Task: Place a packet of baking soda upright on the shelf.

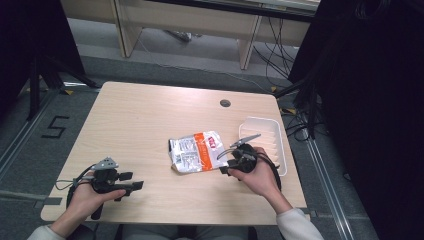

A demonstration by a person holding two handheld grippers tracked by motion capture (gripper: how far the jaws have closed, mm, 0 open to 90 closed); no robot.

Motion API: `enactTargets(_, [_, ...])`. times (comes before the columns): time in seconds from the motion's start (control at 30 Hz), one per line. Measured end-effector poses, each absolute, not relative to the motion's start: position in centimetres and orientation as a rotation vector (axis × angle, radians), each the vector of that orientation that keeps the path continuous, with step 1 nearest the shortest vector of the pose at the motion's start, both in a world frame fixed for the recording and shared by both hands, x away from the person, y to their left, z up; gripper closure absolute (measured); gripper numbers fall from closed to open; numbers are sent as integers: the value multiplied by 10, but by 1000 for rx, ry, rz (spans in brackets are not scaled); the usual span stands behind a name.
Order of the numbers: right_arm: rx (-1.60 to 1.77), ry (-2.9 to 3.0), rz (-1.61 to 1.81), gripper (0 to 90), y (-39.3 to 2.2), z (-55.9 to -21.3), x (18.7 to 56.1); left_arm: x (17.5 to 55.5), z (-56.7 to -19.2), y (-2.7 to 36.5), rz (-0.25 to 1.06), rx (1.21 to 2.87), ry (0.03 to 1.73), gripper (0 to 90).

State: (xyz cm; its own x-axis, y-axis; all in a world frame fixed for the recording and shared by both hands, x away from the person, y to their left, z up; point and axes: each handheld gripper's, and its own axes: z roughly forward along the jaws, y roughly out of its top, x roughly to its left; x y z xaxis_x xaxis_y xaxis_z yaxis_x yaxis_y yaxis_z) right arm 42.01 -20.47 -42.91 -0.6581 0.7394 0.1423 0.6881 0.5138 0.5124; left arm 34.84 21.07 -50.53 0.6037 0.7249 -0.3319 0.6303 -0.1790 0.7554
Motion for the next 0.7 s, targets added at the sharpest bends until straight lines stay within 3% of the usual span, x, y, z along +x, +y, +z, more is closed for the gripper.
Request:
enactTargets(0.37, [1430, 2680, 601, 507, -191, -431, 497, 348, -507, 211, 127, 1888, 1085, 348])
enactTargets(0.7, [1576, 2690, 514, 483, -186, -442, 526, 349, -507, 210, 118, 1882, 1090, 348])
